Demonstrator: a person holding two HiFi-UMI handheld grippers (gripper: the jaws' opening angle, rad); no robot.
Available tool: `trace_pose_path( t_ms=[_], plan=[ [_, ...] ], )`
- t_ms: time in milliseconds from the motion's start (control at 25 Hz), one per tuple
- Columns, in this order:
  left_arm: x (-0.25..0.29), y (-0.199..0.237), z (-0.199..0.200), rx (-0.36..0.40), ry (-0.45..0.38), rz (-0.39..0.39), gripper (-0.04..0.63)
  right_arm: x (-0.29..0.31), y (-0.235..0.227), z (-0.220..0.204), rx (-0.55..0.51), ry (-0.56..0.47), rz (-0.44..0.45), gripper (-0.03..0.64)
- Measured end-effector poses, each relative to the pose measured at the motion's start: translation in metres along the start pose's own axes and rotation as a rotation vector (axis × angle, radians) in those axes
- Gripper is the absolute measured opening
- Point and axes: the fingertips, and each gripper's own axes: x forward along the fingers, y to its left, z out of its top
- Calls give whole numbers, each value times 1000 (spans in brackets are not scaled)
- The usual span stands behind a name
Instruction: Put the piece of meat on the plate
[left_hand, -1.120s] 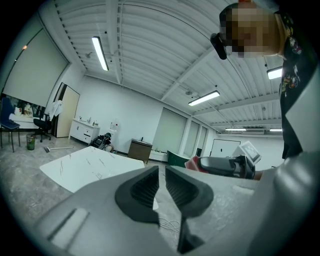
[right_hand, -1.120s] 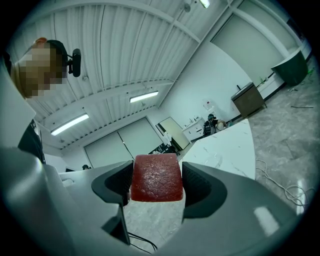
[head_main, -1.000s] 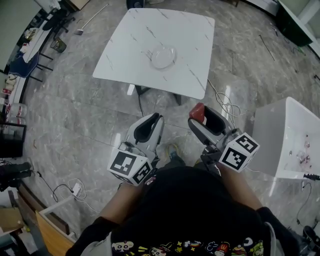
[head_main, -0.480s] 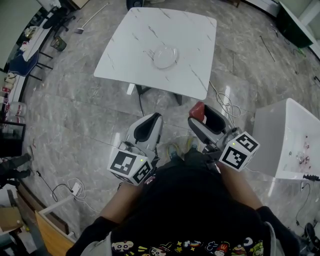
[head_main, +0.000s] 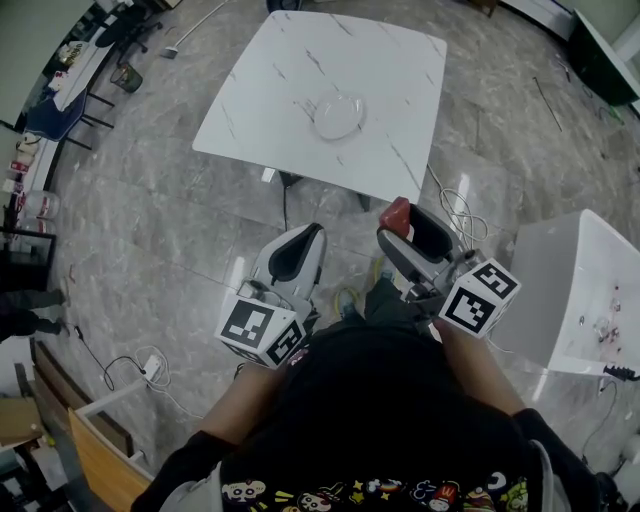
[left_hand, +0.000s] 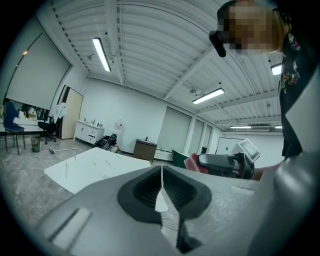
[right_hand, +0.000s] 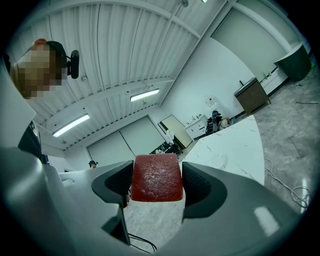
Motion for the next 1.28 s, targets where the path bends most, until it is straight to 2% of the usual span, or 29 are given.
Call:
trace_pose_path(
  t_ms=[760, 1280],
  plan=[
    [103, 19, 10, -26, 27, 138, 11, 45, -102, 52, 31, 100, 94, 331],
    [156, 44, -5, -45, 49, 239, 11, 84, -160, 67, 36, 184, 166, 331]
  ],
)
